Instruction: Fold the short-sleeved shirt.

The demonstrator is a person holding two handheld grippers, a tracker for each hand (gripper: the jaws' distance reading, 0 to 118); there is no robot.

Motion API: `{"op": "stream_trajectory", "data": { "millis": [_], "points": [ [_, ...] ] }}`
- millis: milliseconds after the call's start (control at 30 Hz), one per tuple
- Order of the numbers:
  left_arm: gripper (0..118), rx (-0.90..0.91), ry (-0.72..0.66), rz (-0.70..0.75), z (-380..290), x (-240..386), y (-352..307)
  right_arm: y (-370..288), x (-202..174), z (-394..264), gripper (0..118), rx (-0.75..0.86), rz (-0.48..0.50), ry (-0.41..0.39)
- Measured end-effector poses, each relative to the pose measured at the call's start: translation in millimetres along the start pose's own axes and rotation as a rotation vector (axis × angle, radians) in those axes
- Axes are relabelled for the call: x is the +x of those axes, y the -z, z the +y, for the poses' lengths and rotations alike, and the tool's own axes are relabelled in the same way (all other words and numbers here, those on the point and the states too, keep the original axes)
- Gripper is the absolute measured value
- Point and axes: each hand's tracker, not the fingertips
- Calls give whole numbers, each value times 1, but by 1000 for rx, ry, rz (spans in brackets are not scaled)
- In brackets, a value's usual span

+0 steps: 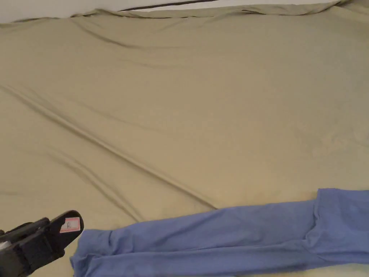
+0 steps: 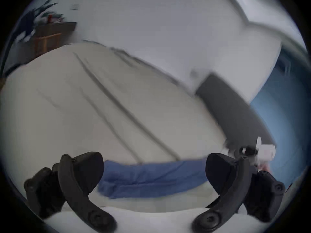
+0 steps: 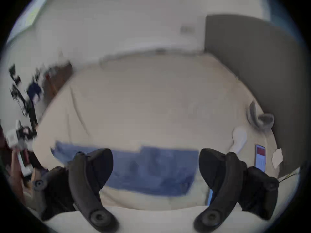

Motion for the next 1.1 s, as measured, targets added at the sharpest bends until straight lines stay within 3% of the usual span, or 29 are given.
{"op": "stream_trajectory", "data": {
  "millis": [67, 133, 167, 200, 233, 267, 367, 467, 500, 533, 567, 633, 700, 833, 933, 1000, 1033, 1100],
  "points": [
    [118, 25, -44, 16, -6, 0, -6, -12, -22, -5, 110, 89, 27, 37],
    [118, -96, -72, 48, -9, -1, 2, -12, -46, -12, 107, 47, 24, 44],
    [116, -131, -74, 70, -23, -5, 9, -10, -57, -19, 83, 39, 34, 60],
    [96, -152, -69, 99, -29, -7, 14, -9, -67, -27, 37, 47, 65, 67],
    [47, -166, -55, 123, -33, -9, 19, -5, -74, -33, 3, 49, 96, 70],
    [0, -193, -39, 153, -38, -12, 25, 0, -77, -38, 3, 29, 118, 80],
    [0, -236, -84, 84, -45, -28, 29, 1, -85, -43, 3, -52, 219, 68],
    [0, -274, -95, 58, -39, -47, 34, -6, -87, -39, 3, -38, 229, 39],
    [11, -321, -100, 2, -34, -66, 40, -7, -88, -36, 3, -44, 237, 28],
    [51, -344, -131, -93, -32, -82, 42, -8, -88, -34, 3, -46, 242, 22],
    [116, -353, -175, -194, -32, -108, 45, -9, -88, -33, 3, -49, 250, 16],
    [118, -429, -257, -310, -37, -134, 53, -9, -87, -30, 3, -60, 268, 17],
    [118, -494, -269, -329, -32, -144, 62, -8, -81, -32, 3, -67, 284, 29],
    [118, -620, -97, -97, -36, -182, 89, -7, -81, -34, 3, -70, 331, 62],
    [118, -683, -50, -125, -47, -195, 114, -6, -84, -33, 3, -61, 364, 84],
    [118, -603, 38, -115, -49, -139, 114, -5, -88, -30, 3, -62, 362, 78],
    [118, -574, 24, -127, -51, -132, 116, -4, -90, -29, 3, -62, 360, 71],
    [118, -540, -129, -238, -54, -131, 118, -3, -96, -28, 3, -66, 364, 57]
  ]
}}
